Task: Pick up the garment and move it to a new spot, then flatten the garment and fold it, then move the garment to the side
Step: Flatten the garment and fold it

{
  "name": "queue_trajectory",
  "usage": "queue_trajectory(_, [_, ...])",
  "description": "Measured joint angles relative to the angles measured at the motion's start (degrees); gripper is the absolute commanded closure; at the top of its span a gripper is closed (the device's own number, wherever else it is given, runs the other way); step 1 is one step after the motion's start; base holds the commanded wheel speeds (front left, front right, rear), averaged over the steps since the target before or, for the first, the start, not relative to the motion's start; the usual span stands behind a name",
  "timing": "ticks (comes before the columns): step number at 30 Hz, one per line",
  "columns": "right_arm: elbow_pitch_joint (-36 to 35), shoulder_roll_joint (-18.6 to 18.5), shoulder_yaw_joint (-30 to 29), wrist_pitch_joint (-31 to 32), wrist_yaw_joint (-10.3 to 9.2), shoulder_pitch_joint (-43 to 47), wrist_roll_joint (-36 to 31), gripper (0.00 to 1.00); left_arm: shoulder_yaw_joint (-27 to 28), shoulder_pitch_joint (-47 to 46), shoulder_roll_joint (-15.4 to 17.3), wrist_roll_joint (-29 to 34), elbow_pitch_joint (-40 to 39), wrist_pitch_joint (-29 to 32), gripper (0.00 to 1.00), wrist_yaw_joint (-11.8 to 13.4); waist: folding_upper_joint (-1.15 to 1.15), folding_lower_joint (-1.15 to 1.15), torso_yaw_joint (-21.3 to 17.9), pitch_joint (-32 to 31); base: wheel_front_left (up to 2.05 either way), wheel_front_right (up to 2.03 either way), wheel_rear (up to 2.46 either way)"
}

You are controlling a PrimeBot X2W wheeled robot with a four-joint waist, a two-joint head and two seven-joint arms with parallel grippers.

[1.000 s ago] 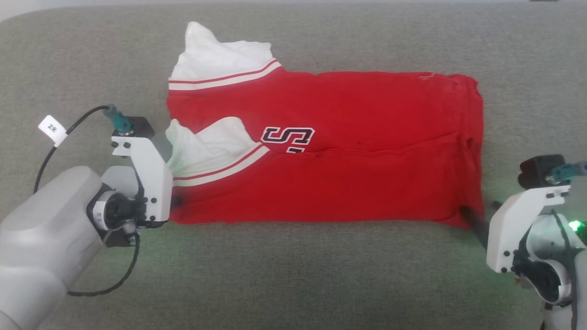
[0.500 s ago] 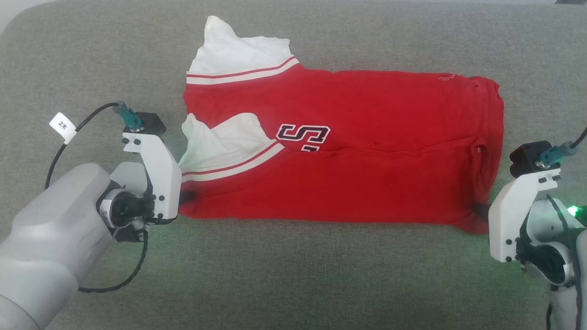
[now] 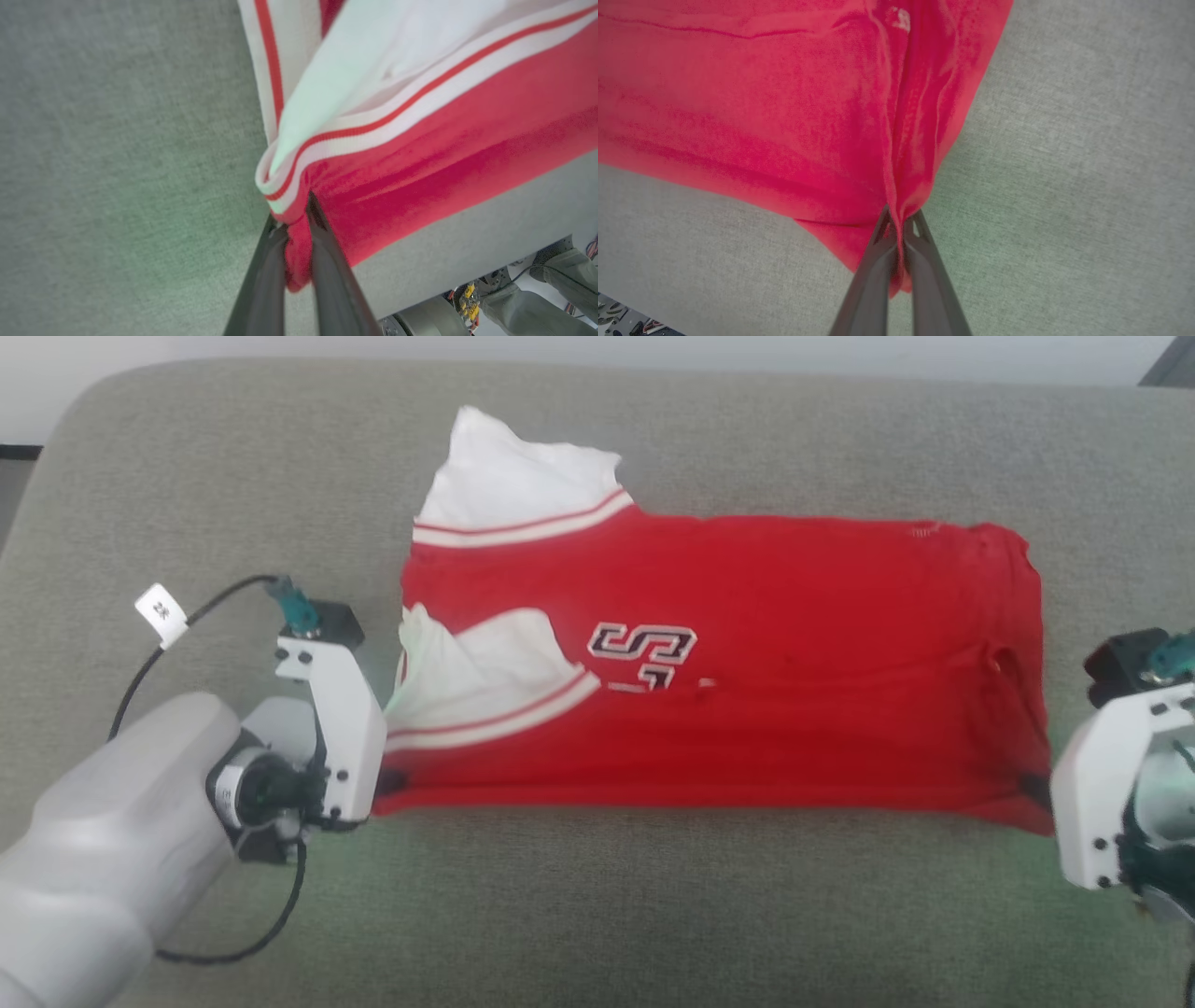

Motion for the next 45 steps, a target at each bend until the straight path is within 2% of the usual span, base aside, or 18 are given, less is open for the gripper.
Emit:
queue_trajectory(8, [-5.0,-1.6,-2.8,5.5,0.00,5.2,2.4,1.00,-1.2,3.3,4.8,-0.1,-12.4,3.6,1.00,6.1,0.00,0.00,1.3,-1.2,0.00,0.00,0.00])
queue_trajectory(12, [-7.2,-0.1,-4.9,7.4,0.00,8.7,2.5,1.00,-1.6,5.7,6.8,-0.4,-17.7,3.9,1.00,8.9,0.00,0.00,1.3,-1.1,0.00,0.00,0.00])
queue_trajectory(16, [-7.8,1.9,-5.6,8.0,0.00,10.5,2.0,1.00,-1.9,7.9,8.0,-0.5,-19.9,3.1,1.00,10.6,0.00,0.00,0.9,-0.7,0.00,0.00,0.00])
queue_trajectory(17, [-7.8,2.5,-5.6,7.8,0.00,10.8,1.7,1.00,-1.9,8.3,8.1,-0.5,-19.9,2.7,0.80,10.8,0.00,0.00,0.8,-0.6,0.00,0.00,0.00])
queue_trajectory(18, [-7.6,3.2,-5.9,7.2,-0.01,10.9,1.4,0.80,-1.8,8.5,8.1,-0.5,-19.8,2.2,0.38,11.0,0.00,0.00,0.6,-0.5,0.00,0.00,0.00])
queue_trajectory(19, [-7.2,3.9,-6.1,7.1,-0.01,10.9,1.1,0.69,-1.7,8.8,8.2,-0.5,-19.7,1.7,0.00,11.1,0.00,-0.01,0.4,-0.5,0.00,0.00,0.00])
queue_trajectory(20, [-6.8,4.3,-5.9,7.0,-0.01,11.0,1.0,0.55,-1.6,9.0,8.2,-0.5,-19.5,1.4,0.00,11.1,0.00,0.00,0.3,-0.5,0.00,0.00,0.00])
queue_trajectory(21, [-6.6,4.8,-5.8,6.4,-0.01,11.0,0.9,0.00,-1.6,9.0,8.3,-0.4,-19.3,1.3,0.00,11.4,0.00,0.00,0.2,-0.5,0.00,0.00,0.00])
queue_trajectory(24, [-6.0,5.2,-5.4,5.8,-0.01,10.9,0.3,0.00,-1.3,8.9,9.1,-0.2,-19.6,1.3,0.00,11.5,0.00,0.00,-0.3,-0.7,0.00,0.00,0.00])
queue_trajectory(29, [-7.4,5.5,-5.3,3.4,-0.01,9.8,0.1,0.00,-0.2,6.6,12.7,0.6,-22.3,1.9,0.00,12.5,0.00,0.00,-1.3,-1.2,0.00,0.00,0.00])
queue_trajectory(34, [-10.6,5.9,-5.2,-4.1,-0.01,6.6,-0.3,0.00,2.5,2.6,14.8,1.7,-25.3,1.5,0.00,12.7,0.00,0.00,-3.3,-1.1,0.00,0.00,0.00])
queue_trajectory(38, [-12.3,7.3,-3.7,-12.6,-0.02,2.7,-0.7,0.00,5.4,-1.4,14.4,2.5,-23.8,-1.7,0.00,10.7,0.00,0.00,-5.6,-0.4,0.00,0.00,0.00])
queue_trajectory(45, [-12.2,9.6,1.4,-28.6,-0.02,-3.7,-4.4,0.00,6.4,-8.2,13.4,7.3,-16.4,-5.6,0.00,5.0,0.00,0.00,-11.1,2.2,0.00,0.00,0.00])
